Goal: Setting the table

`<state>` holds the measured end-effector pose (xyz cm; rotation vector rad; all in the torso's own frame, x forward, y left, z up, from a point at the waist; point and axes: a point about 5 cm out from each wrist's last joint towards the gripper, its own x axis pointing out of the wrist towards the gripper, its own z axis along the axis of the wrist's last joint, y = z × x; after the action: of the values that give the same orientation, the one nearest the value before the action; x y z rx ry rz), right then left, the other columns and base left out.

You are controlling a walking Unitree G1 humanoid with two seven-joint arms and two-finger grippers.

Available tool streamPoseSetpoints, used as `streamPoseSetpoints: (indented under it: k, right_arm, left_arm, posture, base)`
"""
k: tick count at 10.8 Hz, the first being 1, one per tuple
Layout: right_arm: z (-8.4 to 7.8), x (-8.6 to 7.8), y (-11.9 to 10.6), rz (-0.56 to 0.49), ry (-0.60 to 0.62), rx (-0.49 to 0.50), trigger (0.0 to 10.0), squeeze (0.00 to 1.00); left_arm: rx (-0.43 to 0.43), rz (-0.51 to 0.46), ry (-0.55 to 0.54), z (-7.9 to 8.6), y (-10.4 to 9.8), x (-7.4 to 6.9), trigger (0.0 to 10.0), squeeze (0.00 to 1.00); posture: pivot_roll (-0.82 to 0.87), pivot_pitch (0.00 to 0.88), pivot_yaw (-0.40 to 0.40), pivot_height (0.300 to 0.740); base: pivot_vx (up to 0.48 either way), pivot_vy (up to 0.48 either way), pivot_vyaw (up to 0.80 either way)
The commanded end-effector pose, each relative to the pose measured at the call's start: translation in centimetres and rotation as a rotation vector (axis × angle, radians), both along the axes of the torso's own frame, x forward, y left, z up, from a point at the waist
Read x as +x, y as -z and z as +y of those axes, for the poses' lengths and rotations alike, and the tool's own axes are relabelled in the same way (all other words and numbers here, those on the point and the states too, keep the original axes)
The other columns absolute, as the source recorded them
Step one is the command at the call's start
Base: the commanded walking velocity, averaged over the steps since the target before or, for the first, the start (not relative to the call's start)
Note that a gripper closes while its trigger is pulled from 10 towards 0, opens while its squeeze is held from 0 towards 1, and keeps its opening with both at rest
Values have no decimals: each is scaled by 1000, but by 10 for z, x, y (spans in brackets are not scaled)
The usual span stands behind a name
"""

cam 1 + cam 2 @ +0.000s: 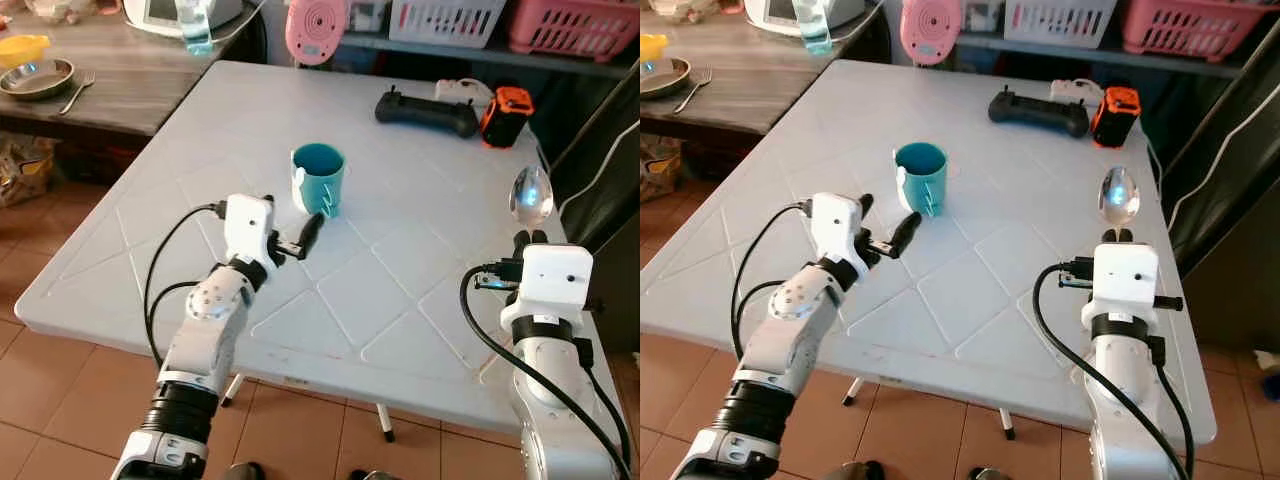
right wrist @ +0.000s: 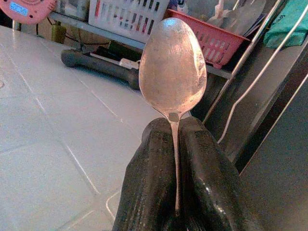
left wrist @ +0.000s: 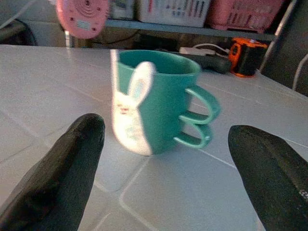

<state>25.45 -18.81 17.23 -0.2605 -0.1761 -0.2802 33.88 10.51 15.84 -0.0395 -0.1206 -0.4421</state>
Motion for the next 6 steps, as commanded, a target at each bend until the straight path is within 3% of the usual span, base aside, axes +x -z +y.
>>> streamPoseSetpoints:
  k: [1,6]
  right_arm:
    - [-1,-2,-5,-21,3,3,10000,0]
    - [1,0,-7,-26,-6,11,10000,0]
  left_arm:
    - [-2,4,-15,2,1,1,10000,0]
    - [-7,14,-15,2,3,1,10000,0]
  posture:
    - [72,110,-37,740]
    - [69,113,-39,740]
  base:
    - [0,0,0]
    - [0,274,0]
